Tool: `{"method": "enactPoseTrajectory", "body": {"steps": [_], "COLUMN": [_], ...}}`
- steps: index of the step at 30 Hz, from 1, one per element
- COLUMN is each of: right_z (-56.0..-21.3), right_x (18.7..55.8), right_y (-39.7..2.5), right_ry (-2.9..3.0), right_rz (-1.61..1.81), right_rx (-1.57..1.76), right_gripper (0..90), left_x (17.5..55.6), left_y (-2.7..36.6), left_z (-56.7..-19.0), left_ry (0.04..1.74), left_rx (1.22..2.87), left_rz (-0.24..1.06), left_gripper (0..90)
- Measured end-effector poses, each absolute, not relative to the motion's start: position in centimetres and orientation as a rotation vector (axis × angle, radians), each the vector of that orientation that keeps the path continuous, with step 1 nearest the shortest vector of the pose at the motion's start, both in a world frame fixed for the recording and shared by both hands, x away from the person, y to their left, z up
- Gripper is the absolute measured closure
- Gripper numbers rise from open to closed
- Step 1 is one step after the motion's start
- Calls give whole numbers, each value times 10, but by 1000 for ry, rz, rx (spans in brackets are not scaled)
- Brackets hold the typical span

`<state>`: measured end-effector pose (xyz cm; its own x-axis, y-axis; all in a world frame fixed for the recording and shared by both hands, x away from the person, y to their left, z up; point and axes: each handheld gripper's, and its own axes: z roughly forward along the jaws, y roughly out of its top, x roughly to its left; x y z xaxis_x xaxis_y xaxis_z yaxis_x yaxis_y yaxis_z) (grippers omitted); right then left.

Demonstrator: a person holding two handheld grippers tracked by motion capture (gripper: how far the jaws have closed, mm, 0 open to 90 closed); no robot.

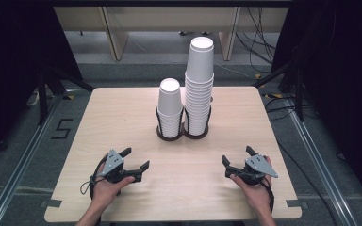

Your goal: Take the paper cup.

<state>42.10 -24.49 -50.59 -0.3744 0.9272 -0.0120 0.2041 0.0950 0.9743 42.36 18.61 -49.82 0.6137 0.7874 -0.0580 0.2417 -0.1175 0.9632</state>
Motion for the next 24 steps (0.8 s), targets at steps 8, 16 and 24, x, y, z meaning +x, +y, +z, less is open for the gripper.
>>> {"method": "enactPoseTrajectory", "body": {"steps": [8, 16, 24], "right_z": [-494, -466, -417], "right_x": [424, 434, 452], "right_y": [-244, -237, -226], "right_ry": [1706, 1682, 1663], "right_rz": [1336, 1353, 1395], "right_rx": [1107, 1042, 984], "right_gripper": [37, 37, 33], "left_x": [444, 476, 517], "left_y": [170, 152, 132], "left_z": [-462, -404, -360], "left_ry": [750, 657, 532], "left_rx": [1694, 1713, 1825], "left_rz": [565, 576, 667], "left_gripper": [99, 65, 14]}}
